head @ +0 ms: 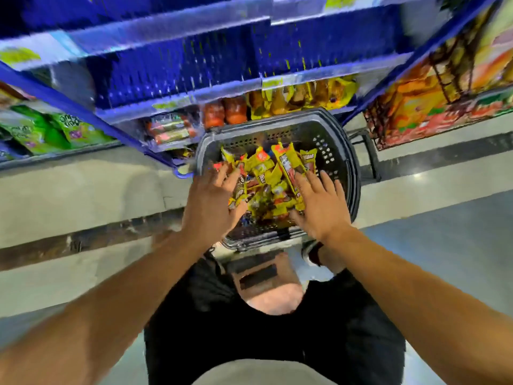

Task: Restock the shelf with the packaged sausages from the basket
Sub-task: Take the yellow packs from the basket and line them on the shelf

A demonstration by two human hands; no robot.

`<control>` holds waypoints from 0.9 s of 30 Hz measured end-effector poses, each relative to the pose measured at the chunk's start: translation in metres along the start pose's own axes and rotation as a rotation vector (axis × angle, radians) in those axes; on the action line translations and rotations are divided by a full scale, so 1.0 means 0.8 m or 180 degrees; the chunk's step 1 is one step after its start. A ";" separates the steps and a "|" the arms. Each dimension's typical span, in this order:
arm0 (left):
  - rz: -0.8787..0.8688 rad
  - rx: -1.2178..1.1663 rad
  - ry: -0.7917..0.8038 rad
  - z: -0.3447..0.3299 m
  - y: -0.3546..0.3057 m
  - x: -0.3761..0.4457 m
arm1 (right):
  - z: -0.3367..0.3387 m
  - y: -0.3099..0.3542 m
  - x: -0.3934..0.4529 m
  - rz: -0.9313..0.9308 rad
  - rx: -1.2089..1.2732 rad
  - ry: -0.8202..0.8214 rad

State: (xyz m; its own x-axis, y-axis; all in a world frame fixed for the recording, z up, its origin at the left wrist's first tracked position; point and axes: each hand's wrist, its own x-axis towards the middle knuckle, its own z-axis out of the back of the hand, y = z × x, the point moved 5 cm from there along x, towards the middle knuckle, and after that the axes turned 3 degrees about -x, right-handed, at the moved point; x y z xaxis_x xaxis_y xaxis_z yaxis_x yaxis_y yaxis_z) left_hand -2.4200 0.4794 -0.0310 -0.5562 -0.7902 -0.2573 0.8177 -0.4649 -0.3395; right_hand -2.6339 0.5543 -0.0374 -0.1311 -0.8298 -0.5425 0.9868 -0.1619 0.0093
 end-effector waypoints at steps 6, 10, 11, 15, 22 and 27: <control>0.0286 -0.0105 0.0081 -0.195 0.011 0.061 | -0.170 -0.071 0.131 0.0217 -0.0132 0.0111; 0.0369 -0.0079 -0.0022 -0.270 0.018 0.096 | -0.259 -0.090 0.216 0.0142 0.0440 0.0340; 0.0375 -0.0077 -0.0053 -0.284 0.020 0.102 | -0.275 -0.091 0.236 0.0098 0.0593 0.0362; 0.0298 -0.0028 -0.0120 -0.323 0.027 0.118 | -0.308 -0.087 0.295 -0.0031 0.1011 0.0074; 0.0431 -0.0142 -0.0206 -0.331 0.032 0.099 | -0.325 -0.080 0.308 -0.0397 0.1044 0.0324; 0.0387 -0.0287 -0.0491 -0.313 0.039 0.083 | -0.276 -0.064 0.281 -0.0059 0.1172 -0.0431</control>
State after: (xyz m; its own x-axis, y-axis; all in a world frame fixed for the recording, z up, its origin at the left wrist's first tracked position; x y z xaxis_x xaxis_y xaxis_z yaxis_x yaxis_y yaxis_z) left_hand -2.4683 0.5121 -0.2852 -0.4192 -0.8932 -0.1623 0.8569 -0.3303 -0.3957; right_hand -2.6932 0.4939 -0.3451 -0.1841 -0.8839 -0.4300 0.8870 -0.3378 0.3148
